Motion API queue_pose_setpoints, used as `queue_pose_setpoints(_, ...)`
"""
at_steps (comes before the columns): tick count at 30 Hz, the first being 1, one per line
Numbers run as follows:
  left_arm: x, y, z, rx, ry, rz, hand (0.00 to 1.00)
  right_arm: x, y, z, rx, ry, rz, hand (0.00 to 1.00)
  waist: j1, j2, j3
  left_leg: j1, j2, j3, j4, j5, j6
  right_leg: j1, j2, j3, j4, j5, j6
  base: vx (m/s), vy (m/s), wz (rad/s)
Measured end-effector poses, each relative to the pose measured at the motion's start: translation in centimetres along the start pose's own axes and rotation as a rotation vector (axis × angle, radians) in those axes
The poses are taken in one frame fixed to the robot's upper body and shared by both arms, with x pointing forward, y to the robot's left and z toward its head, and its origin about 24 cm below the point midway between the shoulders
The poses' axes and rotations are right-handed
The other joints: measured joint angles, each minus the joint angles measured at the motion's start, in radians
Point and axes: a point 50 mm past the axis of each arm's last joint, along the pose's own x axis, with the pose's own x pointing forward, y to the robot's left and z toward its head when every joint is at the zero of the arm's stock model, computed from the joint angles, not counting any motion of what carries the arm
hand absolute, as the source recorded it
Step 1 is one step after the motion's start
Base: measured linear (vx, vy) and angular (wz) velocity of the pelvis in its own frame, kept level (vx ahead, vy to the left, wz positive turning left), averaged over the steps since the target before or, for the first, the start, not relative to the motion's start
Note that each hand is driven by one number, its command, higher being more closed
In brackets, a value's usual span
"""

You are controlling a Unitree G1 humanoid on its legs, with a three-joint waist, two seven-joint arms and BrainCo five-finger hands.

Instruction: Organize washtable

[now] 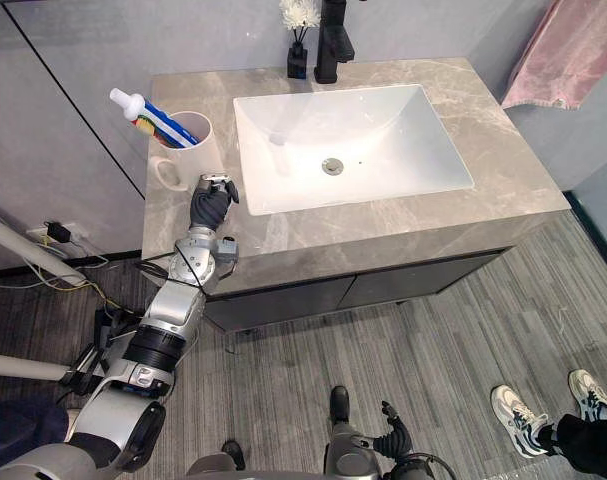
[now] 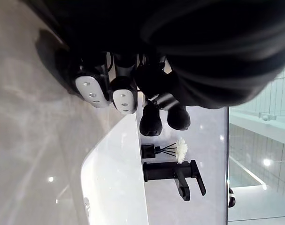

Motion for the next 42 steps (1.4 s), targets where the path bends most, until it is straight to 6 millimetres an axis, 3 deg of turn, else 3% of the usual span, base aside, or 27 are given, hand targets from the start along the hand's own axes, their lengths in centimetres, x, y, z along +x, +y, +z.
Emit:
queue_pose_setpoints(14, 1.1, 1.7, 1.2, -0.012, -0.030, 0.125, 1.00, -0.4, 0.2, -0.1, 0.016, -0.014, 0.003, 0.00, -0.001, -0.010, 0.021, -0.012, 0.001, -0.005, 0.002, 0.000, 0.000, -0.007, 0.000, -0.005, 0.000, 0.001, -0.001, 0.00, 0.000, 0.00)
queue_pose_setpoints(19, 2.3, 1.5, 3.1, -0.048, -0.078, 0.122, 1.00, -0.7, 0.6, -0.1, 0.027, -0.019, 0.009, 0.00, 0.001, -0.028, 0.037, -0.028, -0.001, -0.006, 0.019, 0.000, 0.001, -0.016, -0.003, 0.001, 0.001, 0.007, 0.004, -0.01, -0.002, 0.00)
queue_pose_setpoints(23, 2.4, 1.5, 2.4, -0.108, -0.034, 0.122, 1.00, -0.7, 0.6, -0.1, 0.028, -0.017, 0.010, 0.00, -0.002, -0.028, 0.039, -0.028, 0.000, -0.005, 0.021, -0.001, 0.001, -0.017, -0.002, 0.001, 0.001, 0.009, 0.001, -0.04, -0.012, -0.01)
queue_pose_setpoints(33, 4.4, 1.1, 4.3, -0.097, -0.063, 0.077, 1.00, -1.0, 0.7, -0.2, 0.061, -0.022, 0.006, 0.00, 0.000, -0.036, 0.062, -0.064, 0.000, -0.001, 0.045, -0.001, 0.002, -0.051, -0.003, 0.017, 0.001, 0.027, -0.002, -0.05, -0.018, -0.03)
queue_pose_setpoints(36, 5.5, 1.7, 5.8, -0.071, -0.101, 0.085, 1.00, -1.0, 0.8, -0.2, 0.062, -0.019, 0.007, 0.00, 0.000, -0.039, 0.079, -0.098, 0.001, 0.000, 0.065, -0.003, 0.003, -0.077, -0.003, 0.022, 0.001, 0.038, -0.005, -0.08, -0.027, -0.03)
queue_pose_setpoints(42, 6.4, 3.3, 7.1, -0.040, -0.126, 0.121, 1.00, -1.1, 0.8, -0.3, 0.063, -0.020, 0.008, 0.00, -0.001, -0.041, 0.093, -0.126, 0.013, 0.003, 0.091, -0.008, -0.002, -0.098, 0.005, 0.027, 0.001, 0.046, -0.010, -0.05, -0.039, -0.04)
